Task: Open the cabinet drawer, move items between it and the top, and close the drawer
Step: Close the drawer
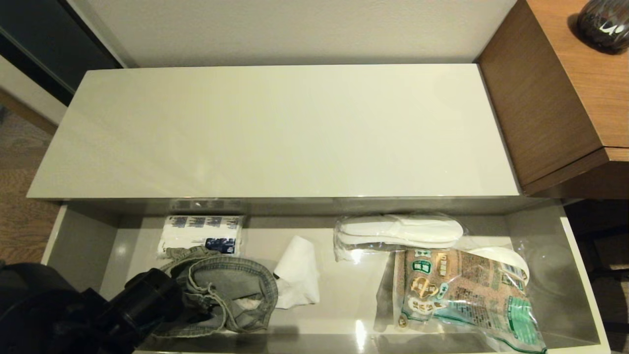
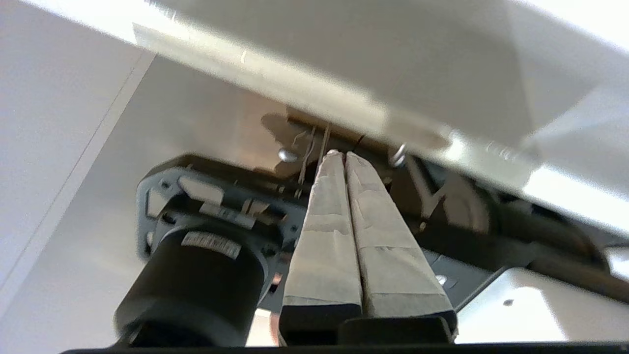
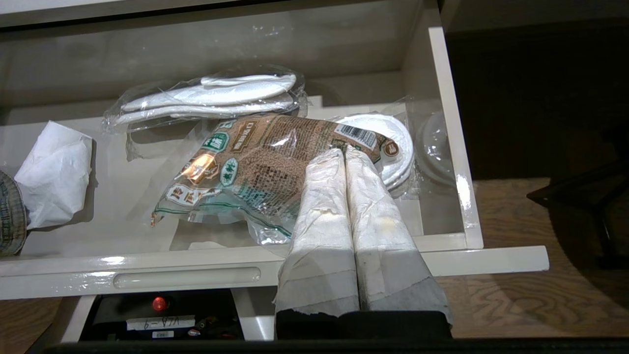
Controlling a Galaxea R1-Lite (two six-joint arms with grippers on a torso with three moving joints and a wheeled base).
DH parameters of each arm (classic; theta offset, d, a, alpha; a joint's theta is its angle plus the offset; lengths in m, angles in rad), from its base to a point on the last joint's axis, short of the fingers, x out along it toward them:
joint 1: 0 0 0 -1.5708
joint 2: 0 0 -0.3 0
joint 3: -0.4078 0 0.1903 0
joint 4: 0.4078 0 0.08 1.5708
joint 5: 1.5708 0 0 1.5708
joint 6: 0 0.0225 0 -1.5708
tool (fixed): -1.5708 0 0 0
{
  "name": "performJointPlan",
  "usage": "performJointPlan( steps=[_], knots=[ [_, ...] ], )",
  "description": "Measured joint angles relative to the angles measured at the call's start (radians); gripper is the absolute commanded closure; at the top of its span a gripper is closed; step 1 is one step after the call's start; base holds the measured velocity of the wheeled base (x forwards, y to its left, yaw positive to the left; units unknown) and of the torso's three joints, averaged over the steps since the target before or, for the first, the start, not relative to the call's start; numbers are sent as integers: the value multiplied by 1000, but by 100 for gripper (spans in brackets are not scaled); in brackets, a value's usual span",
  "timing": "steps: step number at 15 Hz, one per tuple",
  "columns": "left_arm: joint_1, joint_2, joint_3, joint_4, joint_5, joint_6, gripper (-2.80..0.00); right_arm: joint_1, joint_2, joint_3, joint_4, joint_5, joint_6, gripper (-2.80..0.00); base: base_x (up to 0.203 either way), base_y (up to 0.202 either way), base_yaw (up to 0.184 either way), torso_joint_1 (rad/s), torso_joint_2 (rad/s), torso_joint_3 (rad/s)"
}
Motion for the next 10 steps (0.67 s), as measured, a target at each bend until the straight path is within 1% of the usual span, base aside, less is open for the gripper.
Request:
performJointPlan(
  steps=[2, 4, 5, 6, 8, 10],
  knots=[
    [0, 8, 7, -56, 52, -28, 0, 0, 0, 0, 0, 0, 0, 0, 0, 0, 0, 0, 0, 0],
    [1, 17, 7, -116, 139, -77, 0, 0, 0, 0, 0, 0, 0, 0, 0, 0, 0, 0, 0, 0],
    [6, 21, 6, -161, 178, -89, 0, 0, 0, 0, 0, -1, 0, 0, 0, 0, 0, 0, 0, 0],
    [13, 24, 4, -201, 201, -93, 0, 0, 0, 0, 0, -1, 0, 0, 0, 0, 0, 0, 0, 0],
    [32, 25, -17, -250, 219, -92, 0, 0, 0, 0, -1, 0, 0, 0, 0, 0, 0, 0, 0, 0],
    [89, 15, -79, -251, 231, -73, 0, 0, 0, 0, 0, 0, 0, 0, 0, 0, 0, 0, 0, 0]
  ],
)
